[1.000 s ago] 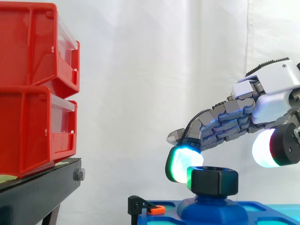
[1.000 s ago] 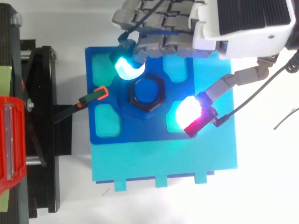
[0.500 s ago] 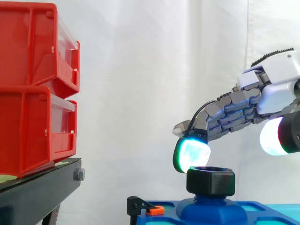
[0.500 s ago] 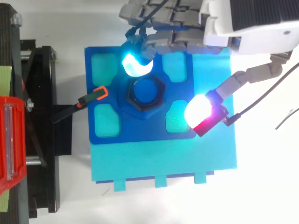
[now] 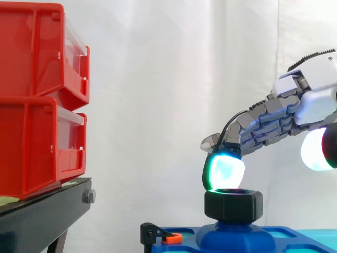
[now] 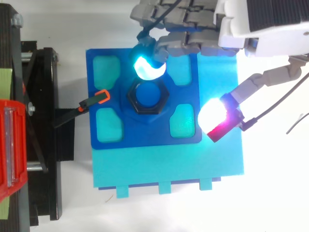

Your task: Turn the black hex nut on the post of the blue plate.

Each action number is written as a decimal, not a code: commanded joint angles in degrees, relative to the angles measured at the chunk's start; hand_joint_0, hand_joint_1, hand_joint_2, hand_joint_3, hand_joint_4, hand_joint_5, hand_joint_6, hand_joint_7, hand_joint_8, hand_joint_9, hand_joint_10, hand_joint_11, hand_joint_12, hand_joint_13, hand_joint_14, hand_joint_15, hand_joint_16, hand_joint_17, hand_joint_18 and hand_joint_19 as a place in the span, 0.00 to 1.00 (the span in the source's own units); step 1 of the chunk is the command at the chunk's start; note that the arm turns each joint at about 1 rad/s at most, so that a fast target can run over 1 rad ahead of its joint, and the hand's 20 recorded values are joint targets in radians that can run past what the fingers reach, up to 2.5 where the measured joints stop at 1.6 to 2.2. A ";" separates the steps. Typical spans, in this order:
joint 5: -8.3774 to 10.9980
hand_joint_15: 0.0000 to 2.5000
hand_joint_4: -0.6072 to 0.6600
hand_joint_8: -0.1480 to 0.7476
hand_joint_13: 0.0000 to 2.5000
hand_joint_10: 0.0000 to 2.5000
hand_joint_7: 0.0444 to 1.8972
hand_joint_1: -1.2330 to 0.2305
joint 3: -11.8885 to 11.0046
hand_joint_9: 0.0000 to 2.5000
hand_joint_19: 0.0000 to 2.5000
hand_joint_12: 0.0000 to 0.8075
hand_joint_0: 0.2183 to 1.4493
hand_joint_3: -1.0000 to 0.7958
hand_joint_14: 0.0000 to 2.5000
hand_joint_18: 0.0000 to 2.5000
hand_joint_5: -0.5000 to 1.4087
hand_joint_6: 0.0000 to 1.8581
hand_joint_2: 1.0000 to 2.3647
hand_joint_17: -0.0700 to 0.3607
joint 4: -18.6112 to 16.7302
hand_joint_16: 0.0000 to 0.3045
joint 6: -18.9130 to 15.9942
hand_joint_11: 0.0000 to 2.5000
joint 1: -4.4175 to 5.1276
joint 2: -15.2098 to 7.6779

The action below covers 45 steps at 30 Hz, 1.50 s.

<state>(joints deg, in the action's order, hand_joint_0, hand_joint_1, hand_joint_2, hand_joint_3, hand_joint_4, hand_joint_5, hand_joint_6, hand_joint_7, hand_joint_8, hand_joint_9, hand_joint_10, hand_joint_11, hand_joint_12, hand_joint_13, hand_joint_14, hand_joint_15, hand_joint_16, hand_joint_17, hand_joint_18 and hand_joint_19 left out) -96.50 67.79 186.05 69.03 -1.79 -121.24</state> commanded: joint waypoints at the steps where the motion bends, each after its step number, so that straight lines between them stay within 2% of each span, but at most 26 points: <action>1: -0.01 0.00 0.64 0.34 0.00 0.00 0.45 0.46 -0.02 0.00 0.00 0.38 0.18 0.28 0.00 0.00 0.13 0.27 0.00 0.40 0.98 0.15 0.05 0.00 0.12 0.03; 12: -0.01 0.00 0.64 0.34 0.00 0.00 0.45 0.46 -0.02 0.00 0.00 0.38 0.18 0.28 0.00 0.00 0.13 0.27 0.00 0.40 2.92 0.15 0.22 0.00 0.38 0.21; 25: 0.35 0.00 0.63 0.34 0.00 0.00 0.45 0.45 0.33 0.00 0.00 0.37 0.18 0.28 0.00 0.00 0.13 0.27 0.00 0.40 5.38 0.15 0.49 0.00 1.26 1.97; 37: 1.05 0.00 0.63 0.33 0.00 0.00 0.45 0.45 0.33 0.00 0.00 0.37 0.19 0.28 0.00 0.00 0.13 0.27 0.00 0.39 6.78 0.15 0.31 0.00 1.79 1.97; 45: 2.02 0.00 0.64 0.33 0.00 0.00 0.45 0.45 0.33 0.00 0.00 0.37 0.19 0.28 0.00 0.00 0.13 0.27 0.00 0.39 7.05 0.15 0.31 0.00 2.76 2.23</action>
<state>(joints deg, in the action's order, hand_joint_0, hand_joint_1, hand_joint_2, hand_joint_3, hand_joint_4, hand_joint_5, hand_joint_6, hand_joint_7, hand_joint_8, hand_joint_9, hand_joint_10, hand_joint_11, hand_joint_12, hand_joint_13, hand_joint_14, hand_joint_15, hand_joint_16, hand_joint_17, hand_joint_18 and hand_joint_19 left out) -94.92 68.13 193.08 69.35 0.60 -119.17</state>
